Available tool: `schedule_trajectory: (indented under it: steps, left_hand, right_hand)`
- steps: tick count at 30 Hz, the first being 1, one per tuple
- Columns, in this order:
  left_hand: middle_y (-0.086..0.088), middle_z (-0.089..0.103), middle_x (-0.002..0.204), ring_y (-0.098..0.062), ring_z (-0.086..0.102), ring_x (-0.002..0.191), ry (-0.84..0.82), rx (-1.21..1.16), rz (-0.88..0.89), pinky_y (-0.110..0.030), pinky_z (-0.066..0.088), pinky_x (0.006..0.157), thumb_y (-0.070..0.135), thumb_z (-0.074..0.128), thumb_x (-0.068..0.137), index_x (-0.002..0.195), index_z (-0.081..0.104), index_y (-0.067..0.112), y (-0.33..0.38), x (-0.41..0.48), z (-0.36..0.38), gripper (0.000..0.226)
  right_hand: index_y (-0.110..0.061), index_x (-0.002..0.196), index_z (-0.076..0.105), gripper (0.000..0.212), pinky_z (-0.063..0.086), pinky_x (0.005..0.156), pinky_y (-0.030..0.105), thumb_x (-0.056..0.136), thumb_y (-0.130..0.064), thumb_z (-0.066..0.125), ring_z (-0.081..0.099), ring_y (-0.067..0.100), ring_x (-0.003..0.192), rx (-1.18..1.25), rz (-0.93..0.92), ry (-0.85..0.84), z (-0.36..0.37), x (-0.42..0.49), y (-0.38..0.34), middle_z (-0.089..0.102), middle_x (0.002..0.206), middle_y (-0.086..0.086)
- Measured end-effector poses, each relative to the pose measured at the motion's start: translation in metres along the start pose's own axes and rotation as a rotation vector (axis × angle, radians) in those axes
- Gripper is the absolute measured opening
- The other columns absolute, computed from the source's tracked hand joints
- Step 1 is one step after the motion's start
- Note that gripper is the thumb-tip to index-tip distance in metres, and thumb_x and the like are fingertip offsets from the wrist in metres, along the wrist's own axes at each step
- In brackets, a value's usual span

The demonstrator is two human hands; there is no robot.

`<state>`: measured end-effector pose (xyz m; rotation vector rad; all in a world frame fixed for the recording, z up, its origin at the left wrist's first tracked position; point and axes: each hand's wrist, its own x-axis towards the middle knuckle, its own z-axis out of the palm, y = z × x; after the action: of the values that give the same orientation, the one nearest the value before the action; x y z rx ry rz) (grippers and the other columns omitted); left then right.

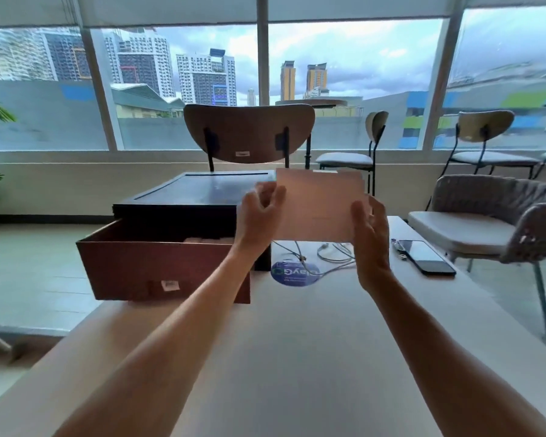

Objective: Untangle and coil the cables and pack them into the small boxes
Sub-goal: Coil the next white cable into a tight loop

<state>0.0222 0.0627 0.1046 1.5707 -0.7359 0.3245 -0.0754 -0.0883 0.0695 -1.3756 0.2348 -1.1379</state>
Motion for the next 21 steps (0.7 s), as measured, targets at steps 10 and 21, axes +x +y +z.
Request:
schedule_trajectory:
  steps: [10, 21]
  left_hand:
    - [0.006, 0.072, 0.096, -0.019, 0.069, 0.092, -0.252, 0.177, -0.326, -0.044, 0.058, 0.083, 0.049, 0.061, 0.073, 0.093, 0.065, 0.021, -0.067, -0.044, 0.077, 0.034]
    - [-0.006, 0.070, 0.092, -0.028, 0.066, 0.091, -0.350, 0.710, -0.213, -0.035, 0.054, 0.080, 0.040, 0.068, 0.088, 0.083, 0.063, 0.016, -0.086, -0.039, 0.075, 0.025]
  right_hand:
    - [-0.023, 0.103, 0.050, 0.009, 0.049, 0.063, 0.028, 0.103, -0.031, 0.045, 0.059, 0.016, 0.076, -0.200, 0.305, 0.054, -0.086, -0.016, 0.064, 0.062, 0.092, 0.003]
    - [-0.007, 0.092, 0.058, 0.011, 0.041, 0.063, 0.030, 0.084, -0.014, 0.055, 0.053, 0.020, 0.073, -0.465, 0.447, 0.042, -0.101, 0.008, 0.074, 0.059, 0.080, 0.006]
